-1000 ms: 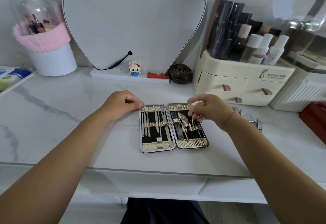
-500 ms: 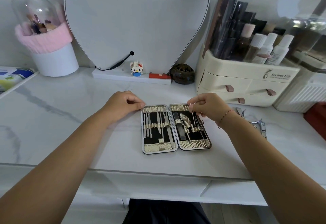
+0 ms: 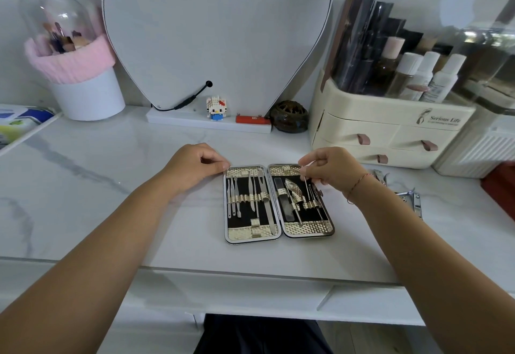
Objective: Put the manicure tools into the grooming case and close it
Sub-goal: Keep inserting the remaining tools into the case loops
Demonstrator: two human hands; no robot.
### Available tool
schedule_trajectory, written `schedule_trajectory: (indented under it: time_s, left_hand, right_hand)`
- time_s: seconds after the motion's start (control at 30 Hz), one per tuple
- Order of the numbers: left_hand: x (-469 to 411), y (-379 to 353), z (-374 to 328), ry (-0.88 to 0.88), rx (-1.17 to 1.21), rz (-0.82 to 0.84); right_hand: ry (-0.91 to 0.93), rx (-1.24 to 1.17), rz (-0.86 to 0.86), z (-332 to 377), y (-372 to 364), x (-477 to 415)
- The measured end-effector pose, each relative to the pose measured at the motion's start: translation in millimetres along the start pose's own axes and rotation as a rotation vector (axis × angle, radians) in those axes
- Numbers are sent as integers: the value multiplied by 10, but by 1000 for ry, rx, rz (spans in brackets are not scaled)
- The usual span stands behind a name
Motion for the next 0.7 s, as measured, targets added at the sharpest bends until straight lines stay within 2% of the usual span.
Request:
schedule_trajectory:
  time_s: [0.3, 0.5, 0.7]
  left_hand:
    - [-9, 2, 18, -5, 10, -7]
    - [-2, -1, 6, -4, 11, -10]
    - [4, -7, 2, 4, 24, -5]
  right_hand:
    - [29, 167, 55, 14, 2, 16]
    - [19, 90, 108, -34, 35, 104]
    - [95, 86, 181, -118, 62, 196]
Point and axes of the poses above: each hand's wrist, its own x-axis away from the middle knuckle, its own y-axis out of the back of the hand, z = x × y, the point moved 4 cm from there along -x, towards the middle knuckle, and after that the axes turned 6 degrees about z, right-handed, at the moved point
